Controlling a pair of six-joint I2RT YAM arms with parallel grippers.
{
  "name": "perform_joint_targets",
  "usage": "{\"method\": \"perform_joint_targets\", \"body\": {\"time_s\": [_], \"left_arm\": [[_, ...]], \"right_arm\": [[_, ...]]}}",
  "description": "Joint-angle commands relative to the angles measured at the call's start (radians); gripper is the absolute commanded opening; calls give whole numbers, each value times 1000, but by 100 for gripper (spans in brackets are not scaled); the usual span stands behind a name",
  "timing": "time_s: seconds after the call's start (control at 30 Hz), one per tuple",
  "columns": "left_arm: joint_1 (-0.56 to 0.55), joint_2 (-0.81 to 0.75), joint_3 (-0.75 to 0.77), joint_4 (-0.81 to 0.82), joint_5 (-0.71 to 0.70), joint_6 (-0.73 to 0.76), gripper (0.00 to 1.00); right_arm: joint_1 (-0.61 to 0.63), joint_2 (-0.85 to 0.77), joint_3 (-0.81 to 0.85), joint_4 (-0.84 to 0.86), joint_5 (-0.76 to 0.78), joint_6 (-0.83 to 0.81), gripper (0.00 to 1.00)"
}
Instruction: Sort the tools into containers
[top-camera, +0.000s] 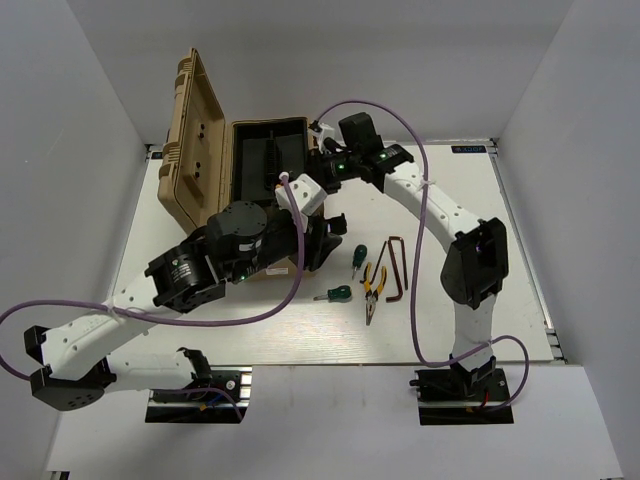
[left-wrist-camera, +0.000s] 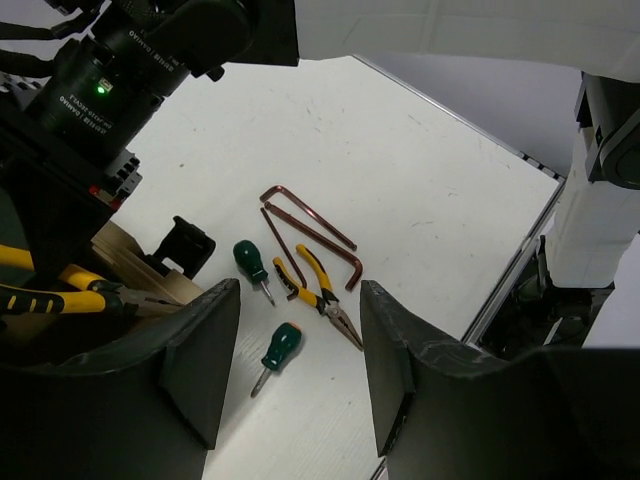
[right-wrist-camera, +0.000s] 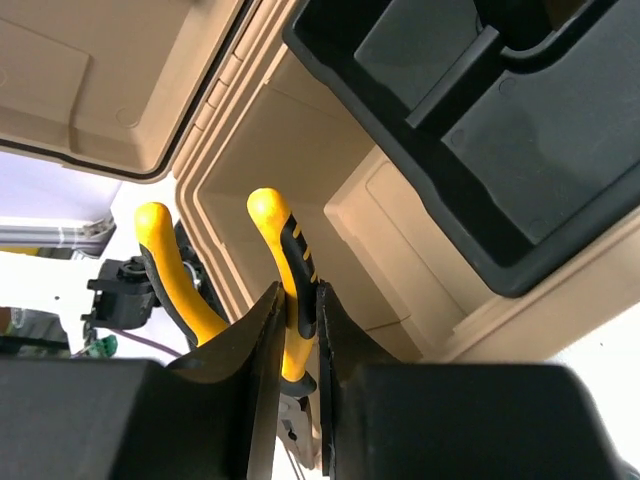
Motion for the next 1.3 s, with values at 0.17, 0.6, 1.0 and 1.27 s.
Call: {"method": "perform_joint_targets", "body": {"time_s": [0.17, 0.6, 1.0, 1.27], "left_arm": [[-3, -29, -6, 28, -6, -19, 62], [-3, -29, -44, 37, -6, -28, 63], [-3, 39, -129, 94, 93, -47, 24], [-35, 422, -21, 28, 126, -36, 19]], "right_arm": [[72, 54, 47, 6, 171, -76, 0], [114, 57, 43, -27, 216, -142, 44], [48, -135, 14, -130, 409, -206, 1], [-220, -398, -245, -222, 724, -252, 0]]}}
